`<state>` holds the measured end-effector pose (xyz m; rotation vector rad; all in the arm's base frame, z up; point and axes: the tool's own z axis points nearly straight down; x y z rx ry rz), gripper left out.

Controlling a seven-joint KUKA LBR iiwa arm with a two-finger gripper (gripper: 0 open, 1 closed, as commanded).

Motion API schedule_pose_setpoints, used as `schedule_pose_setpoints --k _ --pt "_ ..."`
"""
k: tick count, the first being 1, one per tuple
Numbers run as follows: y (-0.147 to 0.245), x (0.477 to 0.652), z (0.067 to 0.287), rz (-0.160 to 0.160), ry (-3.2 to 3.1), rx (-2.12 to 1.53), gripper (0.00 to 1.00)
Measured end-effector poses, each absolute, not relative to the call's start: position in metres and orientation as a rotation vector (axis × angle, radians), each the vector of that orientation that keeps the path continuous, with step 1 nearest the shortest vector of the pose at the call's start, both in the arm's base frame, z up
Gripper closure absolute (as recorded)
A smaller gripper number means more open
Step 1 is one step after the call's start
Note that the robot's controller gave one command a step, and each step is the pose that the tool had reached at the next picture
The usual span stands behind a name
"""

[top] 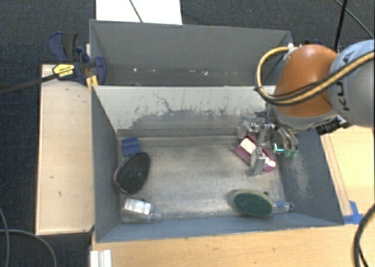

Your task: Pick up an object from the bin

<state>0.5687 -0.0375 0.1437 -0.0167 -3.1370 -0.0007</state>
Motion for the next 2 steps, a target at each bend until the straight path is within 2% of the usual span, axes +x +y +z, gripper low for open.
schedule_pose_setpoints --k 1,2 --pt "-0.089 0.504 0.072 -0.015 -3.148 0.121 0.00" --pt "-0.099 0.482 0.133 0.003 -3.123 0.385 0.00"
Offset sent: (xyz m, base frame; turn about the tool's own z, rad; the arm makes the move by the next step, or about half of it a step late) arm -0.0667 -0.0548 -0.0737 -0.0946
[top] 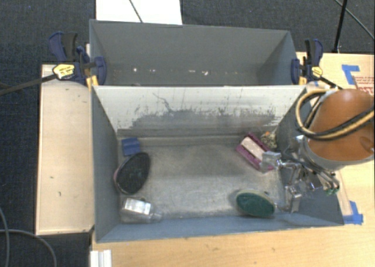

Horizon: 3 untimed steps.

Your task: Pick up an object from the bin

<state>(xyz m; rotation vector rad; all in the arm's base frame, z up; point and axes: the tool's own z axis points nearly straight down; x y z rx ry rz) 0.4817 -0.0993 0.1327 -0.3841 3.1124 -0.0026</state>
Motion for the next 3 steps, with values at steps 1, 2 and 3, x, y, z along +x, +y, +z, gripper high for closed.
schedule_pose_setpoints --k 1,2,3 --pt "-0.099 0.514 0.171 -0.003 3.118 -0.301 0.00" --pt "-0.085 0.482 0.072 -0.005 3.125 -0.154 0.00" --pt "-0.043 0.484 0.073 -0.006 3.088 -0.516 0.00"
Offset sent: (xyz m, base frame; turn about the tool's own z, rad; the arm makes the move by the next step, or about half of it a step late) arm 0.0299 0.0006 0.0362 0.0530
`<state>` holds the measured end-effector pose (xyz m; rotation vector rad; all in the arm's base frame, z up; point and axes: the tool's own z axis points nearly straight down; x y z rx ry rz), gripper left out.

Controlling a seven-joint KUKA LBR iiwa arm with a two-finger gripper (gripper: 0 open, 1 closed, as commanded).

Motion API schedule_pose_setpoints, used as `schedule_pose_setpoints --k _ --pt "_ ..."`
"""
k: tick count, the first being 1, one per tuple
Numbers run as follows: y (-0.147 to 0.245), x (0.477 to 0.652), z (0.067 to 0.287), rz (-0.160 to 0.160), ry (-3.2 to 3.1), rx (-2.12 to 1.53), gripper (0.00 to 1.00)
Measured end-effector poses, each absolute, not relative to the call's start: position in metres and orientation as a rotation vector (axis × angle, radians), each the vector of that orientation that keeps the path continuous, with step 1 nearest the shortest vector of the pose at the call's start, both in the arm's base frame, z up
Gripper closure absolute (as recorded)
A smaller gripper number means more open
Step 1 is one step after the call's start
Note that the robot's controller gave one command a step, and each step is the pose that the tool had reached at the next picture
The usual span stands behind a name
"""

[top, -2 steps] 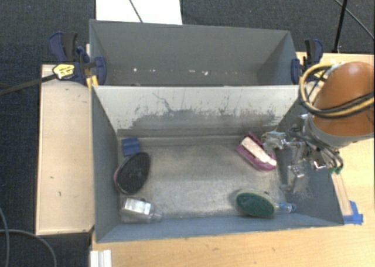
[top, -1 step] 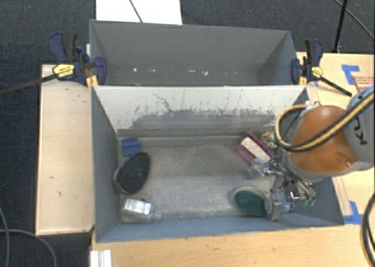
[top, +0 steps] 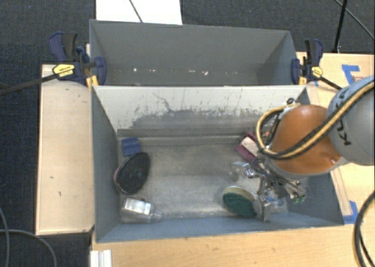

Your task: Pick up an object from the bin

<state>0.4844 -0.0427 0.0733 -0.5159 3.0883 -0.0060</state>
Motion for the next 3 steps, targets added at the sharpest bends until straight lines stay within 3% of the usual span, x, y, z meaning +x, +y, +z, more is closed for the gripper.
schedule_pose_setpoints --k 1,2,3 --pt "0.004 0.481 0.073 -0.006 2.967 -0.993 0.00" --pt "0.003 0.477 0.071 -0.001 2.977 -0.995 1.00" --pt "-0.013 0.524 0.213 -0.006 3.002 -0.886 1.00"
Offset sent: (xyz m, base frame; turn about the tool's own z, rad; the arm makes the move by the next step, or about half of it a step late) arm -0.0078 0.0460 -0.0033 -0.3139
